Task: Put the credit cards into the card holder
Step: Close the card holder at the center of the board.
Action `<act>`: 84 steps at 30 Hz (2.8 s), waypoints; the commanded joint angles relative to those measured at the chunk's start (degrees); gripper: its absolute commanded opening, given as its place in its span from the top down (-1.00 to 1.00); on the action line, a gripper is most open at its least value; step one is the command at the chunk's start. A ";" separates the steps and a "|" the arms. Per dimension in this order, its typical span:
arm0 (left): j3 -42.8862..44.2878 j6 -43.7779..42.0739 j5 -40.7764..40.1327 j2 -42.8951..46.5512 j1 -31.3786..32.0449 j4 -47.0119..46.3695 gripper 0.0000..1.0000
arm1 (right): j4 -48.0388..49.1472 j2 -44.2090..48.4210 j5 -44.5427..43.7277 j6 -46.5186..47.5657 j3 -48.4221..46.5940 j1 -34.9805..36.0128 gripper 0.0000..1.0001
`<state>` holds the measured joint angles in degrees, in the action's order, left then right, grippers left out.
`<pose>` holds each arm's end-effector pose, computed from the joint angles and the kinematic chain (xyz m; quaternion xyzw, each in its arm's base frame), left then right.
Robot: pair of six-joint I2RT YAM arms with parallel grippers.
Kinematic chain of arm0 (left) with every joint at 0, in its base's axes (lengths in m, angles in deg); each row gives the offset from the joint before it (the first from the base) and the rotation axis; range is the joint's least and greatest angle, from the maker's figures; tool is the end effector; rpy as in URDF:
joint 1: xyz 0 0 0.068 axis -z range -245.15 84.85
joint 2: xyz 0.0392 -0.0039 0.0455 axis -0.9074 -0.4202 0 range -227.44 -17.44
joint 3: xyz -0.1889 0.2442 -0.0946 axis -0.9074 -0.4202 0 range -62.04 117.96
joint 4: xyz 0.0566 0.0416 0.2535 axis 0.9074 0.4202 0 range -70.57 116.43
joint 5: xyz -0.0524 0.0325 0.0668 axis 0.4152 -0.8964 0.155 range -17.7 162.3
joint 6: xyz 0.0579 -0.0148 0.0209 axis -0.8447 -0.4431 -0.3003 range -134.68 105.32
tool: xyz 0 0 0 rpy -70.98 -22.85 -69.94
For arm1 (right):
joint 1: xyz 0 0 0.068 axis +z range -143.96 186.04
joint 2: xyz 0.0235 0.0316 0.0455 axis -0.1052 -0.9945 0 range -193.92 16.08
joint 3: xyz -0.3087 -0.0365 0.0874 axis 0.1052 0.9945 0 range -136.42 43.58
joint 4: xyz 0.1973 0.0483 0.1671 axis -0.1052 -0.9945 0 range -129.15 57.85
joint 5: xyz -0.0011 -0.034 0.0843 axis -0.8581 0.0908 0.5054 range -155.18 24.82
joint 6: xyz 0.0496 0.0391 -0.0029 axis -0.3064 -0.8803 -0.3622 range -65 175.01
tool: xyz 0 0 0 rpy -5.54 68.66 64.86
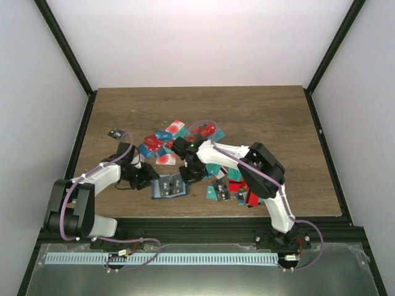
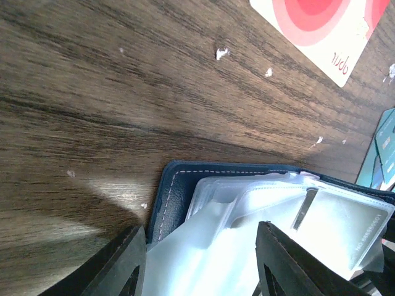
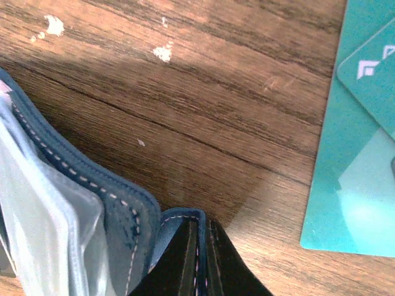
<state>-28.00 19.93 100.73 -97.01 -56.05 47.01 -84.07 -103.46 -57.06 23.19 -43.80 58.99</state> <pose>0.2061 -0.0564 0.1781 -0.1764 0.9432 -0.2784 0.0418 0.2529 0.3465 0.1860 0.1863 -0.9786 -0.0869 0.0097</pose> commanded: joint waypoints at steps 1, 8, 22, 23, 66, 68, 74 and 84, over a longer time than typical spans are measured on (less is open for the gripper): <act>-1.49 1.18 2.89 0.52 0.15 -1.08 -0.02 | 3.82 -0.57 2.49 0.24 0.39 -0.13 0.99; 3.25 2.62 5.80 5.00 0.29 1.00 -0.01 | 3.90 -1.20 3.46 0.23 -0.13 -0.35 0.99; 6.87 5.11 10.77 6.33 2.16 -1.20 0.00 | 4.46 -2.21 4.45 -0.16 -0.93 -1.71 0.99; 6.95 5.10 10.80 6.09 2.25 -0.94 0.01 | 4.52 -2.19 4.60 -0.25 -0.81 -1.91 0.99; -0.79 1.41 -9.05 -2.45 2.06 0.58 -0.70 | 5.91 -4.51 6.77 2.25 0.66 -4.18 0.99; -1.30 1.91 -7.12 -2.89 2.54 -0.98 -0.69 | 6.01 -4.78 6.90 2.31 0.58 -4.29 0.99; -0.56 3.37 -3.49 -0.75 3.81 -3.35 -0.65 | 6.17 -5.97 7.09 2.37 -0.37 -4.26 0.99; 4.22 5.19 1.96 5.35 4.23 -3.32 -0.61 | 6.87 -7.27 7.44 2.11 -1.26 -4.40 0.99</act>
<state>-26.36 23.93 96.77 -93.45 -52.72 45.19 -78.85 -105.91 -47.34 24.55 -45.33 54.85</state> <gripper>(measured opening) 0.807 0.046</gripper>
